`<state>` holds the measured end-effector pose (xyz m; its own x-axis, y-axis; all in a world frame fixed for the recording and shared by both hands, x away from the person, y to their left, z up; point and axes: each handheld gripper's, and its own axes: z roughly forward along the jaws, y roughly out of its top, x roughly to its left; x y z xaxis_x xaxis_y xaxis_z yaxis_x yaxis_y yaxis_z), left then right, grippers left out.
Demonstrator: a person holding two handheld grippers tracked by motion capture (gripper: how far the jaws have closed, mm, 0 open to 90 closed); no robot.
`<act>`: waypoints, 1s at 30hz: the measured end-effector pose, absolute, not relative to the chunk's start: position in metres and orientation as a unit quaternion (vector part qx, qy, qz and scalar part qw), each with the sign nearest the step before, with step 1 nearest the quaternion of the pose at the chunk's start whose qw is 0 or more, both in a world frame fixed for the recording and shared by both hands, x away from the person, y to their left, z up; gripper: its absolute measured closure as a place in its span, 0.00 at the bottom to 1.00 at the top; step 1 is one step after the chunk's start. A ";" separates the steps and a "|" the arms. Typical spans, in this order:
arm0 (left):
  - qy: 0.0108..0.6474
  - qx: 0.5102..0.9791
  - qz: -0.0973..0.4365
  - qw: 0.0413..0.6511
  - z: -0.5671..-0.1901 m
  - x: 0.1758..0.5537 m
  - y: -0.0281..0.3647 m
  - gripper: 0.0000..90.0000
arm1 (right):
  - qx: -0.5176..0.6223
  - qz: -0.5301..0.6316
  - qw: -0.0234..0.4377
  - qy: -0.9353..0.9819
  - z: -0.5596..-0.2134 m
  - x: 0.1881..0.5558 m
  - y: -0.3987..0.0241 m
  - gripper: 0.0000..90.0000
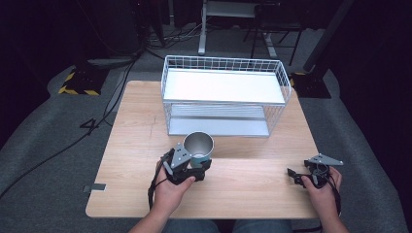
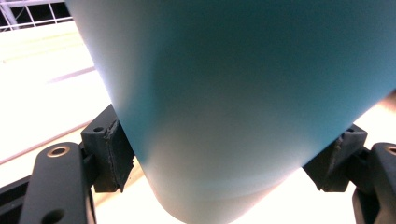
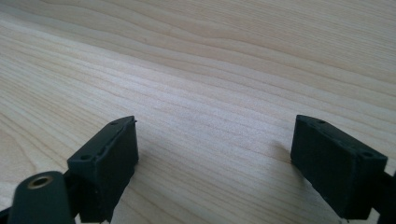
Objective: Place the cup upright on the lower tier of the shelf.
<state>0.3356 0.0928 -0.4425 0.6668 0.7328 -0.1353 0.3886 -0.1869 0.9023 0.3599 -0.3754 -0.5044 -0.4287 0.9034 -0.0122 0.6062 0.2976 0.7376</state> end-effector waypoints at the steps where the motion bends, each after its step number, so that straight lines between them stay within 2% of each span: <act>1: 0.380 0.747 0.163 0.521 -0.442 0.342 0.091 0.26 | 0.487 0.338 0.220 0.775 -0.504 0.360 -0.375 0.17; 16: 0.397 0.730 0.167 0.531 -0.449 0.381 0.079 0.25 | 0.487 0.338 0.220 0.775 -0.504 0.360 -0.375 0.17; 30: 0.408 0.732 0.181 0.515 -0.465 0.414 0.062 0.25 | 0.487 0.338 0.221 0.774 -0.505 0.360 -0.375 0.17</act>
<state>0.4140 0.0624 -0.4648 0.6019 0.7834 -0.1547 0.4105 -0.1374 0.9015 0.3600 -0.3754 -0.5045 -0.4277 0.9038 -0.0120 0.6056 0.2964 0.7385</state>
